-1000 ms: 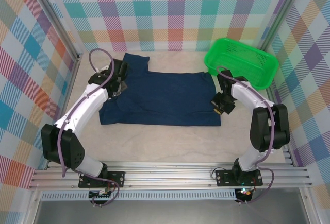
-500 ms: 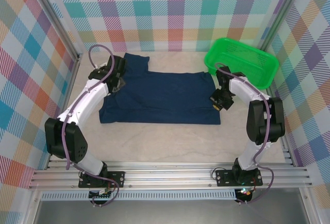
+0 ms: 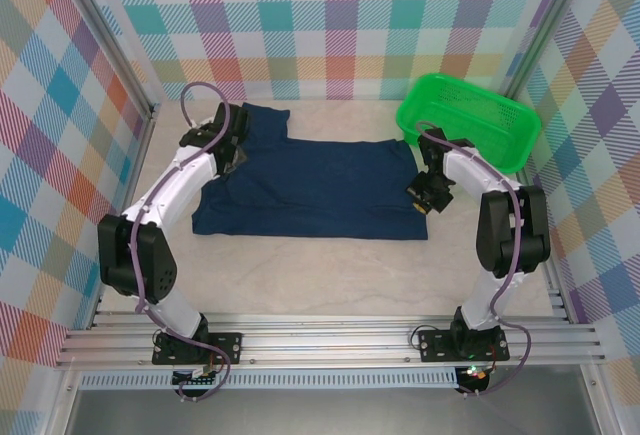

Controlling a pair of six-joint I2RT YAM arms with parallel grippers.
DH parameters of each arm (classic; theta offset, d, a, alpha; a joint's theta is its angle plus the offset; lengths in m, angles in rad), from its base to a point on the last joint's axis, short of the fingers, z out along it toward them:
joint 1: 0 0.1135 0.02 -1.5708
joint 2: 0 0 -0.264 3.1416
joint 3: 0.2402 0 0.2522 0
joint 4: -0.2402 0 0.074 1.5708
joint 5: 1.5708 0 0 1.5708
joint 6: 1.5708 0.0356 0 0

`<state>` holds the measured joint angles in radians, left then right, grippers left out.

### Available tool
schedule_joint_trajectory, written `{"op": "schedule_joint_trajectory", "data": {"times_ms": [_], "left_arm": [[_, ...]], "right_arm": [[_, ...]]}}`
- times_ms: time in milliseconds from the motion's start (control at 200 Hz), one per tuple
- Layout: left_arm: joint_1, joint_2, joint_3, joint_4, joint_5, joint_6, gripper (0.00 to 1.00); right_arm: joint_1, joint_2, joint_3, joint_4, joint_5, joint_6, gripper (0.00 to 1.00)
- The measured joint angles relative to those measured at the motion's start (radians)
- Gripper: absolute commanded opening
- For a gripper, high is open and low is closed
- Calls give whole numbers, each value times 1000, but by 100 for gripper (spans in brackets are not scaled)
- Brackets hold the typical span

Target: Fold and stack the t-shirts

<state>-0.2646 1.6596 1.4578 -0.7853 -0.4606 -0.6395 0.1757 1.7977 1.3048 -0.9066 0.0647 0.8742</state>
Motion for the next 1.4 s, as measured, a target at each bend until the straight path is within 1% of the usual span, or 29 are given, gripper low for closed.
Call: {"op": "schedule_joint_trajectory", "data": {"times_ms": [250, 500, 695, 950, 980, 995, 1030, 1045, 1050, 1070, 1090, 1105, 1125, 1200, 1245, 1320, 1400], "left_arm": [[23, 19, 1, -8, -31, 5, 0], [26, 21, 8, -27, -65, 5, 0], [28, 36, 8, -26, -65, 5, 0], [30, 92, 37, -25, -64, 8, 0], [31, 98, 45, -26, -63, 10, 0], [32, 100, 49, -26, -63, 10, 3], [33, 107, 60, -28, -61, 14, 16], [34, 109, 65, -31, -58, 13, 24], [34, 111, 68, -32, -57, 14, 25], [35, 114, 76, -35, -56, 21, 39], [37, 119, 87, -40, -53, 17, 50], [37, 122, 95, -47, -52, 22, 56], [39, 127, 109, -55, -48, 22, 60], [46, 135, 154, -81, -29, 20, 68], [49, 132, 174, -94, -15, 19, 69], [51, 105, 164, -108, 26, -4, 67], [51, 35, 89, -129, 82, -50, 63]], "right_arm": [[-6, 22, 24, -1, 6, 0, 0], [-7, 56, 71, -2, 6, 0, 0], [-7, 84, 93, -2, 6, 0, 0], [-7, 101, 98, 0, 6, -1, 0], [-7, 103, 102, 1, 6, -2, 6], [-7, 104, 106, 0, 6, -4, 10], [-7, 105, 113, 1, 4, -6, 21], [-7, 106, 116, 1, 3, -16, 26], [-8, 106, 117, 1, 3, -19, 27], [-8, 106, 122, 1, 2, -16, 34], [-8, 106, 128, 0, 3, -25, 39], [-9, 106, 131, 0, 2, -27, 42], [-9, 105, 138, 0, 3, -34, 45], [-12, 95, 145, 5, 4, -51, 50], [-13, 77, 141, 4, 7, -59, 50], [-13, 12, 103, 19, 6, -69, 44], [-13, -90, 26, 35, -5, -72, 39]]}}
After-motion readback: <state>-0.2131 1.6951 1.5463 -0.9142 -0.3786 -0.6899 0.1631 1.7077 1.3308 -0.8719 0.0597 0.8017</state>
